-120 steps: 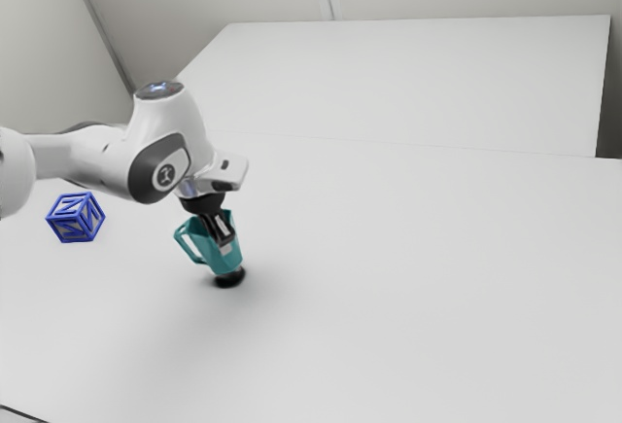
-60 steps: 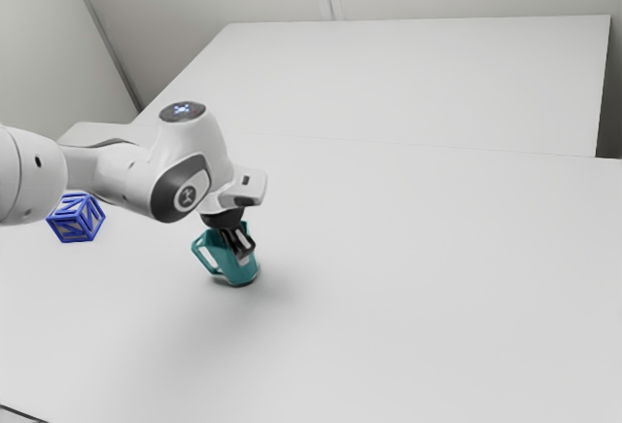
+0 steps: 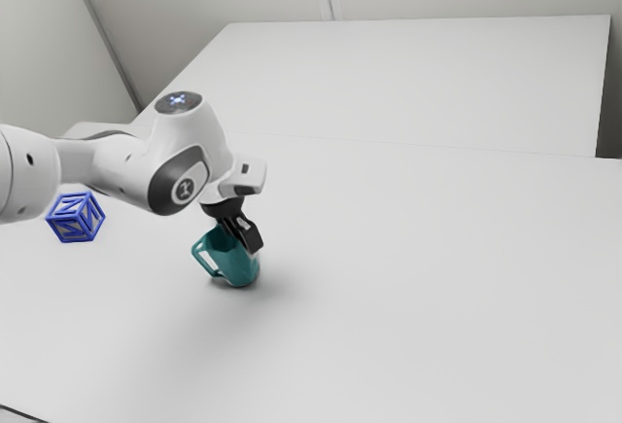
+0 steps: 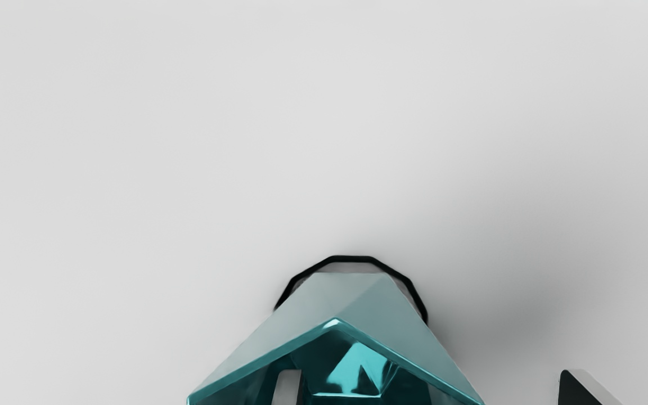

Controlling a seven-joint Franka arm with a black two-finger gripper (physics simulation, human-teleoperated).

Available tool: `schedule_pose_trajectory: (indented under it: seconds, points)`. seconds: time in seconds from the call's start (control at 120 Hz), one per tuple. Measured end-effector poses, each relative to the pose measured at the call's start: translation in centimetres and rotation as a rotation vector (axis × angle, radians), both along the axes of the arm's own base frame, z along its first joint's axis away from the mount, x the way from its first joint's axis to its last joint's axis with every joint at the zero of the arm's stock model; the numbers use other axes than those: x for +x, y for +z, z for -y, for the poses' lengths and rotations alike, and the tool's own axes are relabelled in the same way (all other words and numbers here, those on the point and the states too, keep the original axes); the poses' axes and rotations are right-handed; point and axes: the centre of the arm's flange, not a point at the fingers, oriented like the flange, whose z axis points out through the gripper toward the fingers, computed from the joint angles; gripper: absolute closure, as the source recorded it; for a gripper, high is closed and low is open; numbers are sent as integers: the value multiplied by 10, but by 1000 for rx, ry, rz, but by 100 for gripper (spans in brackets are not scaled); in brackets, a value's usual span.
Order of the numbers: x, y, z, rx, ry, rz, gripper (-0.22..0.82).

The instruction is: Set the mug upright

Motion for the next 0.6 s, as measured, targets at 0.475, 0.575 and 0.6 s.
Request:
schedule_pose_trajectory:
  seconds: [0.475,0.575,0.6]
  points:
    - [56,170,-39,-26,125,120,1]
    - [55,190,-55,-12,161,102,1]
    - [55,197,-58,-9,168,101,1]
